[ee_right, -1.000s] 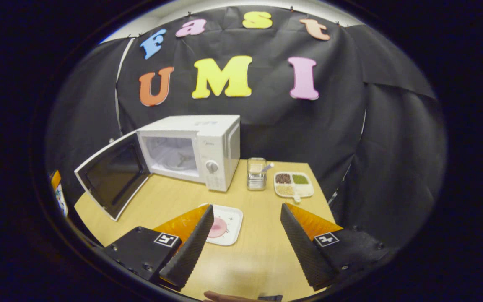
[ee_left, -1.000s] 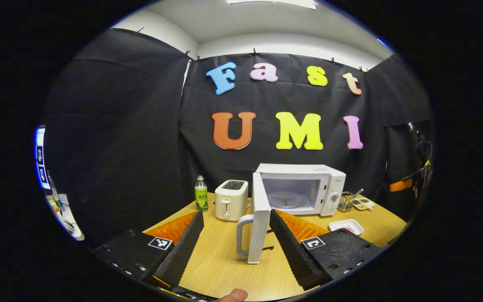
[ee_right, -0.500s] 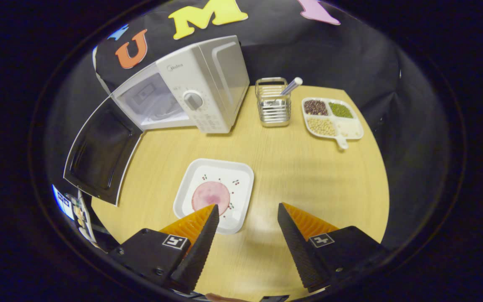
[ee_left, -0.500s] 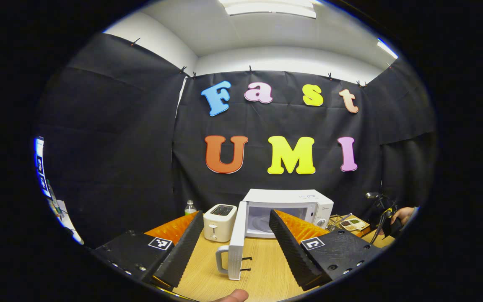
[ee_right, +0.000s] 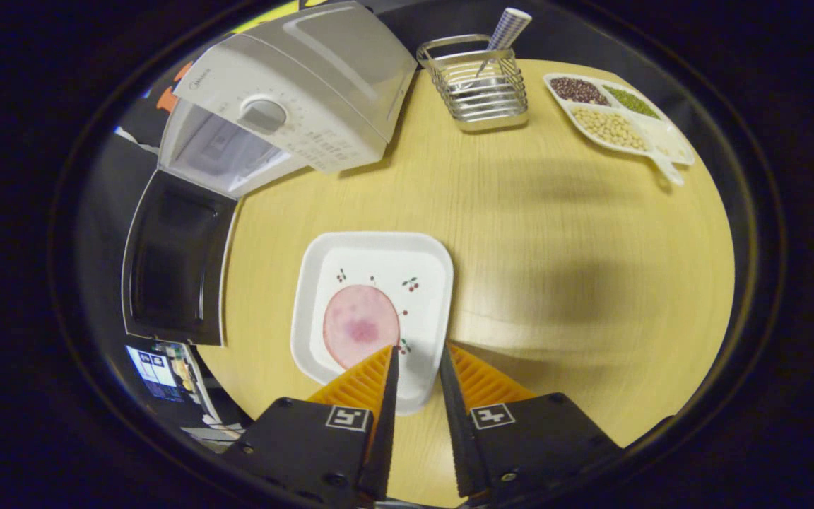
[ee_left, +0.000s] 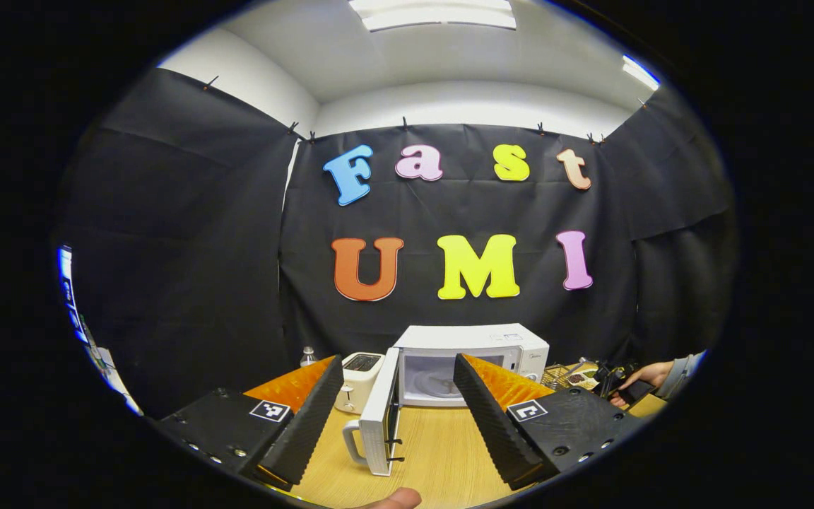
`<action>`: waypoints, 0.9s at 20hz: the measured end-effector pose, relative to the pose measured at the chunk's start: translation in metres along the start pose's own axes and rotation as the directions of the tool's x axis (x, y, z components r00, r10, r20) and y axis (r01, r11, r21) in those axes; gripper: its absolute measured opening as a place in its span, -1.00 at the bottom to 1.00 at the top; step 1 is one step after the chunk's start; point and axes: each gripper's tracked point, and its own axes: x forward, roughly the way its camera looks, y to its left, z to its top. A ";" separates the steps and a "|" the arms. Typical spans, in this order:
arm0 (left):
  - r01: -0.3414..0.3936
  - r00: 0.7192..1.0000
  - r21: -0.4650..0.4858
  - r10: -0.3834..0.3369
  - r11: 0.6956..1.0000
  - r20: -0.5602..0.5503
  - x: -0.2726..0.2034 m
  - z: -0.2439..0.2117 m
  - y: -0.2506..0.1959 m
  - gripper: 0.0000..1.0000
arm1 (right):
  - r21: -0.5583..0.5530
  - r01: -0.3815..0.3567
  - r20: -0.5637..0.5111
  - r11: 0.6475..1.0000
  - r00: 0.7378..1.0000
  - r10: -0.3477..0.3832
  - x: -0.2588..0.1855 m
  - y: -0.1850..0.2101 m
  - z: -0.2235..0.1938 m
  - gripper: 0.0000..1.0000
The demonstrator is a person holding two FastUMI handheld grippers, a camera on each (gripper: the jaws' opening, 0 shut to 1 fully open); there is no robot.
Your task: Open the microwave oven with the left hand, put the food in, and close the microwave oven.
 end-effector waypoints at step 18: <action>0.105 0.994 0.040 -0.105 0.994 -0.017 -0.006 -0.010 -0.020 0.92 | 0.142 -0.148 0.001 0.979 0.989 0.149 -0.003 0.004 -0.002 -0.92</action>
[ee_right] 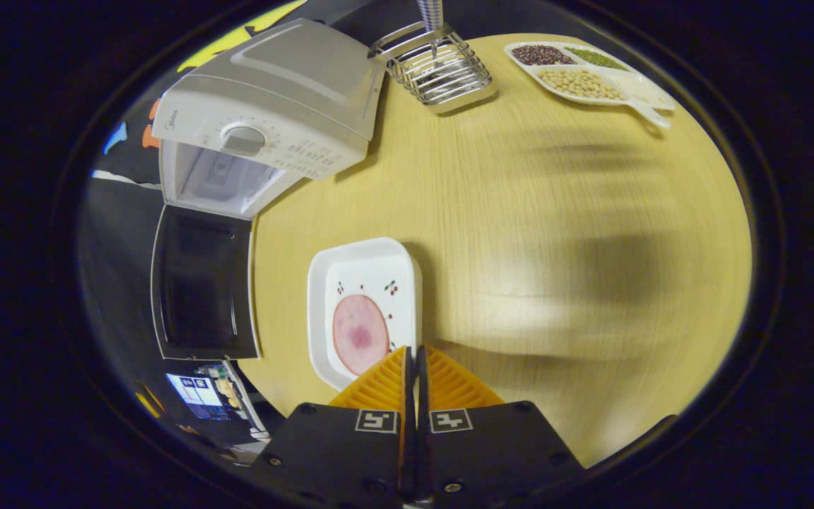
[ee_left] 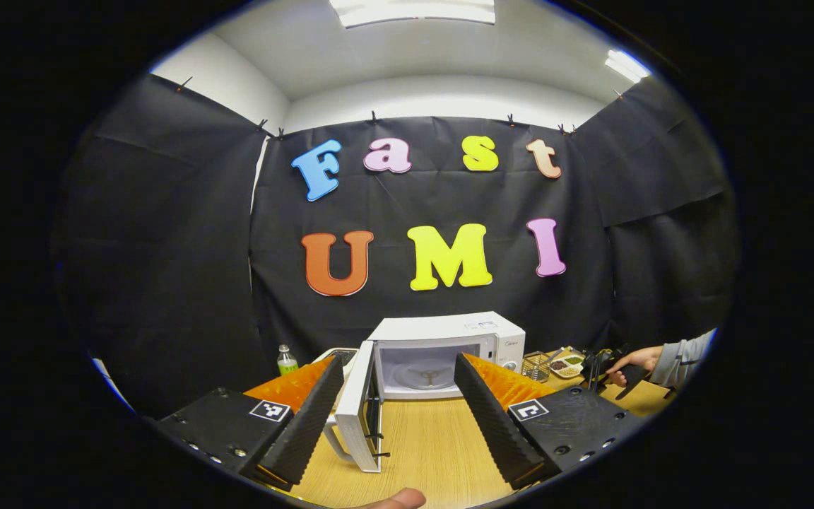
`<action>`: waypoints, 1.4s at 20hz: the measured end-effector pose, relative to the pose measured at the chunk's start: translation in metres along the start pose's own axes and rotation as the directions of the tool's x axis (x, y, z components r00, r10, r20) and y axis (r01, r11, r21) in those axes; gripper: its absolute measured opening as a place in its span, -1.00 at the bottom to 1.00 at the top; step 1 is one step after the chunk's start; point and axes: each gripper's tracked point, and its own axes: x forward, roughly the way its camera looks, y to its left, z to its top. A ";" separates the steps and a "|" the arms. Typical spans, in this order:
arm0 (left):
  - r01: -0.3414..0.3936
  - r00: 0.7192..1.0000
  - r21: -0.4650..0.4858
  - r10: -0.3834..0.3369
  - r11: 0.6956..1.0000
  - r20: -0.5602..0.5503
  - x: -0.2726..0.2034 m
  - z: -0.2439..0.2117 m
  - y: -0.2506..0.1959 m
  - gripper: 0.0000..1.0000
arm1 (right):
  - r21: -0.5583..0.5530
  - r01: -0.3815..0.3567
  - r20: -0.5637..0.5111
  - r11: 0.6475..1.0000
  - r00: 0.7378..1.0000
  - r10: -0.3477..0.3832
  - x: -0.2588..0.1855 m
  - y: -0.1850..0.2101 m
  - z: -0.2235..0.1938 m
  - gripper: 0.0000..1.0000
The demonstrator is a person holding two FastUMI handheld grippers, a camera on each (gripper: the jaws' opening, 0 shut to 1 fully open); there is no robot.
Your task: Open the microwave oven with the left hand, put the food in, and close the microwave oven.
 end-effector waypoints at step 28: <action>-0.149 0.986 -0.028 0.147 0.988 -0.077 -0.030 -0.061 0.115 0.92 | 0.309 -0.361 0.513 0.880 0.842 0.165 0.102 0.263 0.077 -0.93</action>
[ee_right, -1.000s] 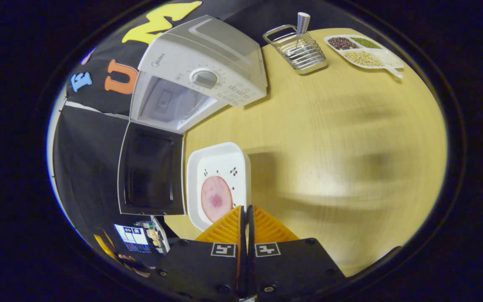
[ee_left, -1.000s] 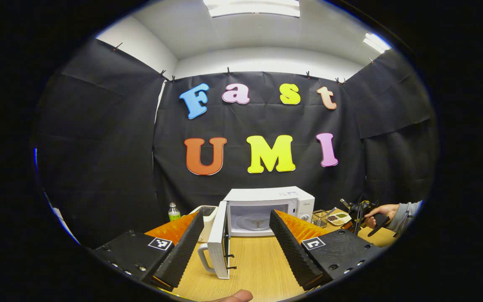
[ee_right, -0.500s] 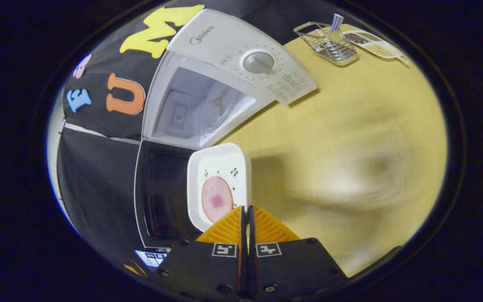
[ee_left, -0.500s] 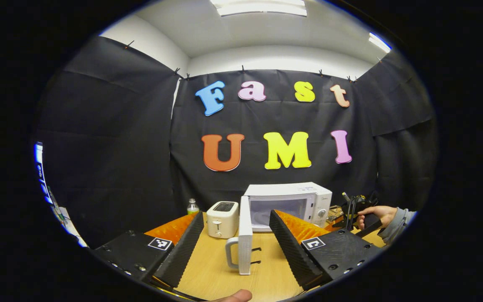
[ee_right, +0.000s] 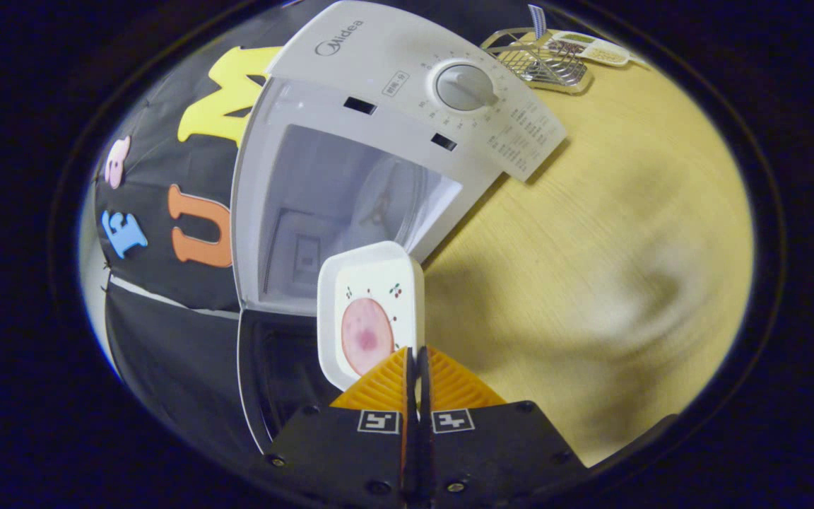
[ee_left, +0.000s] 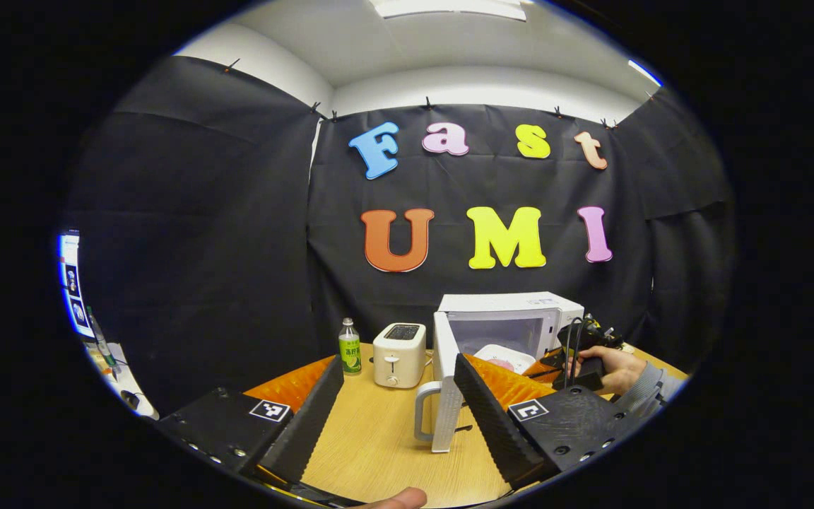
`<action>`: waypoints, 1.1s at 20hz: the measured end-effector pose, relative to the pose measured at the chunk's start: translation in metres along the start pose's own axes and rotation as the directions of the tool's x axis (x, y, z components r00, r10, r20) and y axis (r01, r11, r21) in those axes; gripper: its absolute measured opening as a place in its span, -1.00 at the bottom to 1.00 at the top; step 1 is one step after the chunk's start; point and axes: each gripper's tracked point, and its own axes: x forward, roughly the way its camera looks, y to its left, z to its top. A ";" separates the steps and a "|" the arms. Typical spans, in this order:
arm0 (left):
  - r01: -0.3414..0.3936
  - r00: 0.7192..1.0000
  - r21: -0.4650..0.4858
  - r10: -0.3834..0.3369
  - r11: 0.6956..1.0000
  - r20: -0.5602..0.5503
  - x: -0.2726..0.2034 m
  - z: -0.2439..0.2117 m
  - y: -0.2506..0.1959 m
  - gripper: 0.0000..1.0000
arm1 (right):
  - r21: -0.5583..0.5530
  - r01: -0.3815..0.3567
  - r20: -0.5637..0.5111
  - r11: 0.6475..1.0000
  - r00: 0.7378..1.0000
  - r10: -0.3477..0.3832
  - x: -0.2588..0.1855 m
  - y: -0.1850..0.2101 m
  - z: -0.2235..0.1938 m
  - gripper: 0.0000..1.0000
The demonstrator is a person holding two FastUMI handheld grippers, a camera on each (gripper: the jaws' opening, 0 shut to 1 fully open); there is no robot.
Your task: Open the microwave oven with the left hand, put the food in, and close the microwave oven.
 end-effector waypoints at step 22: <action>-0.043 0.996 -0.012 0.042 0.999 -0.082 0.032 -0.038 0.013 0.92 | 0.095 -0.089 0.471 0.992 0.881 0.034 0.123 0.030 0.091 -0.77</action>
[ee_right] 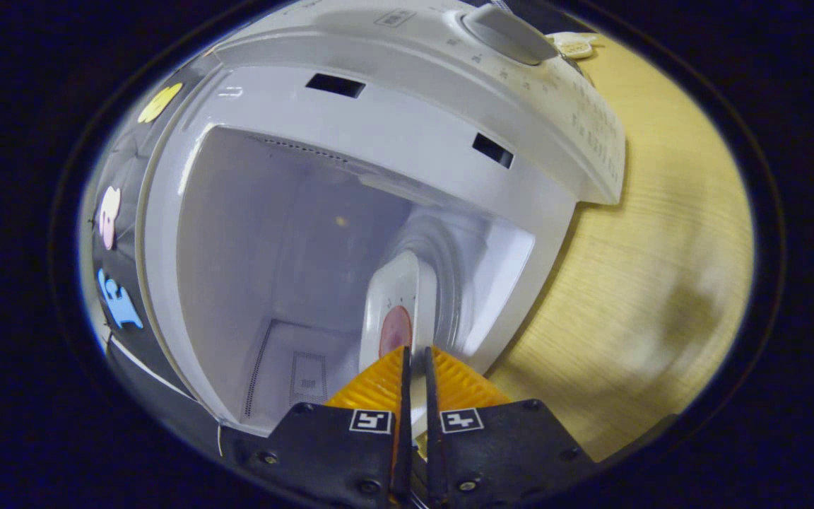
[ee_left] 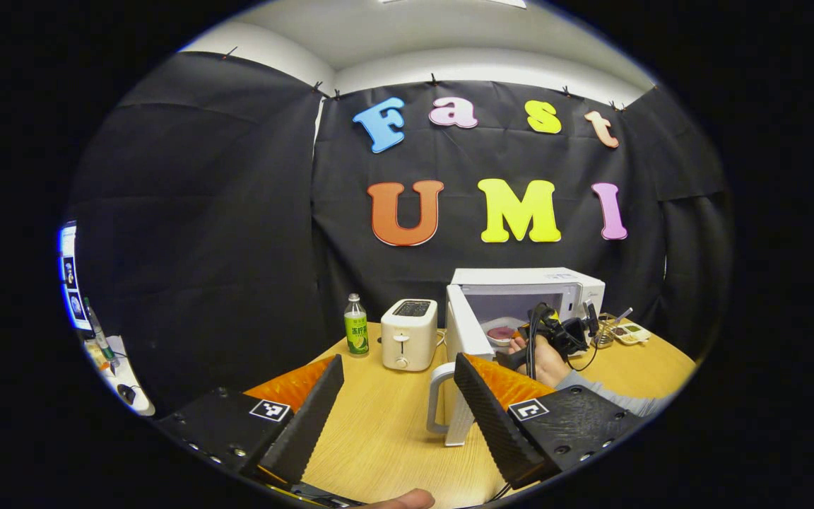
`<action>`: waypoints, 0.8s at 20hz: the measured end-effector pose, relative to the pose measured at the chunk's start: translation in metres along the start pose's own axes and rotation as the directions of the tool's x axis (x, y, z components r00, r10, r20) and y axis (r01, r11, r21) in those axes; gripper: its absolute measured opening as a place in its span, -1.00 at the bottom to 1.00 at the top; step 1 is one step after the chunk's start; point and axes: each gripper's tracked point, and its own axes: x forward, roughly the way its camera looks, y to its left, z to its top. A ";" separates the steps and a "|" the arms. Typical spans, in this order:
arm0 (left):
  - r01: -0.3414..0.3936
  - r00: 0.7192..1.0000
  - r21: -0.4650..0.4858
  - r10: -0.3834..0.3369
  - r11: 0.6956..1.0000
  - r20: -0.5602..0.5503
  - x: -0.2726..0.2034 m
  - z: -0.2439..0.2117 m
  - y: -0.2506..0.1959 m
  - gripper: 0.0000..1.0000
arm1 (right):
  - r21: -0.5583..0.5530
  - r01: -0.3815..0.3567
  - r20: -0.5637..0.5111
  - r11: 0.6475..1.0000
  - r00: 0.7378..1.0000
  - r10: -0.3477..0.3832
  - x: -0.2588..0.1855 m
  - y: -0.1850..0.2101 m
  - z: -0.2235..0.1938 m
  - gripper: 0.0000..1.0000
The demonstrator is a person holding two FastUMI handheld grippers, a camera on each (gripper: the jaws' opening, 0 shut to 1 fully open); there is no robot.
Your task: Open the microwave oven with the left hand, put the food in, and close the microwave oven.
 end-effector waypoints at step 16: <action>-0.027 0.999 -0.039 0.029 0.999 0.030 -0.004 -0.019 0.021 0.92 | -0.507 -0.024 0.126 0.861 0.987 0.102 -0.010 0.015 0.000 0.78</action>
